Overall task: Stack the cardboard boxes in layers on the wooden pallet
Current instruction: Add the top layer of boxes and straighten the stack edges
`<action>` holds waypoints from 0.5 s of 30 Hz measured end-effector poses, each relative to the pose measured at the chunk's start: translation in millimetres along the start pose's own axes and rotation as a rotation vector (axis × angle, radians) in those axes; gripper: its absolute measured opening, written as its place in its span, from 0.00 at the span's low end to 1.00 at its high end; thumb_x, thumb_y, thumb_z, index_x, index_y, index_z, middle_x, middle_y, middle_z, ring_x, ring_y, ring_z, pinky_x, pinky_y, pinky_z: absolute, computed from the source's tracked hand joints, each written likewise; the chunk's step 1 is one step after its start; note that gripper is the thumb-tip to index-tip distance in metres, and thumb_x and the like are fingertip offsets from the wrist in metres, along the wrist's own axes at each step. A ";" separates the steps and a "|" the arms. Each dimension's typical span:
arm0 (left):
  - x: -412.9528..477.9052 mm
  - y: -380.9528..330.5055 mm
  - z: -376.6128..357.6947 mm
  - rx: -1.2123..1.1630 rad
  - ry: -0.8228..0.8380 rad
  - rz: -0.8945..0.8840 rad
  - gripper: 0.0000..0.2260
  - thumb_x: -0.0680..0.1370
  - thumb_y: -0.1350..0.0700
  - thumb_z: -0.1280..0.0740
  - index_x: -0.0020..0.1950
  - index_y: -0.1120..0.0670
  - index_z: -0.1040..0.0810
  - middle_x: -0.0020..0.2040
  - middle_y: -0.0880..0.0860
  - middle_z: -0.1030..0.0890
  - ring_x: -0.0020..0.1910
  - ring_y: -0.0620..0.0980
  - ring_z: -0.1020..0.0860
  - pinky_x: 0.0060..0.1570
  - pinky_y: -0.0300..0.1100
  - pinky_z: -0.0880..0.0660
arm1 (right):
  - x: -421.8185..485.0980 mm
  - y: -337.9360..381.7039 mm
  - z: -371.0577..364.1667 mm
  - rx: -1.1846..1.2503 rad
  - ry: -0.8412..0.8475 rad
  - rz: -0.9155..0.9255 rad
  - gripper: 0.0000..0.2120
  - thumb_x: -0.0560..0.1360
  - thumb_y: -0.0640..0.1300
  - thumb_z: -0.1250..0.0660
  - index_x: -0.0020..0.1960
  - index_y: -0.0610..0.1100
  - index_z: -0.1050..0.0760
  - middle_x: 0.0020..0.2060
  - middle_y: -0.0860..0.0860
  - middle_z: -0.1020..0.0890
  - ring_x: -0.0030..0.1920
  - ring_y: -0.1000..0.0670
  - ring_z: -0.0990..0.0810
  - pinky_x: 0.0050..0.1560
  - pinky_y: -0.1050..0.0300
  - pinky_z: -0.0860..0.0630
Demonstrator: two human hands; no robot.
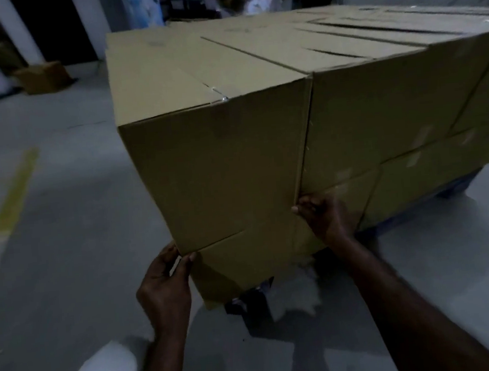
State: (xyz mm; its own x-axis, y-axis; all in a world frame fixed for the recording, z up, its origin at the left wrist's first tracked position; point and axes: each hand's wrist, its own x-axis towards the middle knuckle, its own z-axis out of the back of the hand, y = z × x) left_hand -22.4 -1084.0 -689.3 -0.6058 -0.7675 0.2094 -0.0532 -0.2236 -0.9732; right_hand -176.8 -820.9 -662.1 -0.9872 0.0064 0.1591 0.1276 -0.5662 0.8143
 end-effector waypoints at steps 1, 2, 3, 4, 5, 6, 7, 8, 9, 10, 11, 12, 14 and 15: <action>-2.9 -9.7 1.1 -0.043 0.001 0.013 0.13 0.71 0.64 0.23 0.55 0.61 0.16 0.50 0.52 0.16 0.46 0.33 0.19 0.50 0.25 0.25 | 0.8 -0.1 1.7 -0.029 0.005 0.027 0.12 0.73 0.47 0.24 0.54 0.43 0.15 0.48 0.47 0.14 0.49 0.48 0.17 0.51 0.53 0.21; -5.2 -13.0 0.7 -0.045 -0.015 0.006 0.13 0.70 0.65 0.23 0.54 0.61 0.16 0.50 0.53 0.16 0.43 0.31 0.20 0.48 0.24 0.26 | 1.7 0.0 3.4 -0.043 0.023 0.045 0.12 0.74 0.48 0.24 0.54 0.43 0.15 0.47 0.47 0.14 0.48 0.48 0.16 0.49 0.55 0.22; -7.0 -16.7 0.2 -0.040 -0.039 0.012 0.13 0.70 0.65 0.23 0.54 0.61 0.16 0.49 0.54 0.15 0.41 0.30 0.20 0.47 0.24 0.26 | 3.4 -2.7 3.4 -0.036 0.048 0.061 0.12 0.74 0.49 0.24 0.53 0.44 0.15 0.47 0.48 0.14 0.48 0.47 0.16 0.47 0.56 0.22; -7.7 -16.6 -1.2 -0.042 -0.048 0.025 0.13 0.70 0.66 0.23 0.54 0.62 0.16 0.49 0.54 0.15 0.40 0.30 0.20 0.46 0.23 0.26 | 4.8 -1.6 6.5 -0.036 0.081 0.062 0.12 0.74 0.50 0.25 0.54 0.44 0.15 0.47 0.48 0.14 0.48 0.48 0.16 0.46 0.58 0.23; -8.5 -19.2 -2.2 -0.038 -0.068 0.028 0.13 0.70 0.66 0.23 0.53 0.63 0.16 0.49 0.55 0.15 0.39 0.29 0.20 0.45 0.23 0.26 | 6.0 -1.8 8.0 -0.054 0.101 0.067 0.12 0.75 0.51 0.26 0.54 0.44 0.15 0.49 0.49 0.14 0.48 0.48 0.17 0.46 0.60 0.25; -9.7 -20.0 -3.2 -0.034 -0.076 0.031 0.13 0.70 0.66 0.23 0.53 0.63 0.16 0.50 0.55 0.16 0.38 0.30 0.20 0.45 0.23 0.26 | 7.8 -2.5 8.3 -0.088 0.108 0.075 0.13 0.75 0.51 0.26 0.55 0.45 0.16 0.50 0.49 0.14 0.49 0.48 0.17 0.46 0.61 0.26; -11.0 -21.6 -4.1 -0.005 -0.095 0.030 0.13 0.69 0.67 0.23 0.53 0.63 0.16 0.50 0.55 0.16 0.38 0.31 0.20 0.46 0.25 0.25 | 9.4 -3.7 7.4 -0.106 0.101 0.097 0.13 0.76 0.51 0.27 0.55 0.44 0.16 0.51 0.49 0.14 0.50 0.48 0.17 0.46 0.61 0.27; -10.5 -22.8 -4.3 0.004 -0.110 0.035 0.13 0.69 0.66 0.23 0.53 0.63 0.16 0.50 0.55 0.16 0.38 0.34 0.20 0.48 0.29 0.24 | 10.0 -3.5 6.7 -0.109 0.096 0.106 0.12 0.77 0.50 0.27 0.55 0.44 0.16 0.51 0.48 0.14 0.50 0.47 0.18 0.46 0.60 0.26; -10.4 -22.9 -4.7 0.012 -0.122 0.038 0.13 0.69 0.66 0.22 0.53 0.62 0.16 0.50 0.55 0.16 0.40 0.39 0.19 0.50 0.33 0.22 | 10.2 -5.1 5.7 -0.105 0.092 0.134 0.12 0.77 0.49 0.28 0.55 0.43 0.16 0.52 0.47 0.14 0.51 0.46 0.18 0.47 0.58 0.25; -10.1 -23.5 -5.0 0.021 -0.130 0.033 0.14 0.69 0.65 0.22 0.53 0.61 0.16 0.50 0.55 0.16 0.43 0.44 0.18 0.52 0.35 0.22 | 9.8 -4.8 5.7 -0.106 0.089 0.160 0.11 0.77 0.48 0.28 0.55 0.42 0.16 0.52 0.46 0.15 0.51 0.46 0.18 0.48 0.57 0.25; -10.5 -22.9 -5.3 0.040 -0.137 0.015 0.14 0.69 0.65 0.22 0.53 0.61 0.16 0.50 0.55 0.16 0.45 0.48 0.18 0.51 0.33 0.22 | 10.7 -7.6 5.0 -0.108 0.089 0.182 0.11 0.77 0.48 0.28 0.55 0.42 0.16 0.53 0.46 0.15 0.52 0.45 0.18 0.49 0.56 0.25; -10.6 -22.0 -5.0 0.057 -0.125 -0.001 0.14 0.69 0.65 0.22 0.53 0.61 0.16 0.50 0.54 0.16 0.46 0.50 0.18 0.50 0.29 0.23 | 11.4 -9.4 4.8 -0.111 0.091 0.194 0.11 0.78 0.49 0.29 0.55 0.43 0.16 0.53 0.46 0.15 0.53 0.44 0.18 0.49 0.55 0.24; -12.5 -21.9 -5.2 0.098 -0.135 -0.032 0.14 0.69 0.65 0.22 0.53 0.63 0.16 0.50 0.54 0.16 0.46 0.50 0.19 0.47 0.25 0.25 | 13.2 -14.1 3.2 -0.106 0.086 0.215 0.10 0.78 0.49 0.29 0.53 0.44 0.16 0.52 0.46 0.15 0.52 0.43 0.18 0.49 0.52 0.22; -12.8 -22.1 -6.0 0.121 -0.143 -0.053 0.14 0.69 0.66 0.22 0.53 0.64 0.16 0.50 0.54 0.17 0.46 0.51 0.19 0.46 0.23 0.26 | 13.1 -15.7 3.0 -0.090 0.074 0.233 0.10 0.77 0.49 0.29 0.53 0.44 0.16 0.51 0.46 0.15 0.51 0.43 0.18 0.48 0.52 0.22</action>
State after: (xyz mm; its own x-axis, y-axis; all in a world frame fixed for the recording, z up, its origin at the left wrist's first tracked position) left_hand -18.2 -1065.7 -671.0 -0.4855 -0.8281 0.2802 0.0185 -0.3302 -0.9437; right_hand -191.5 -809.5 -671.2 -0.9369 -0.1914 0.2925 0.3467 -0.6165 0.7069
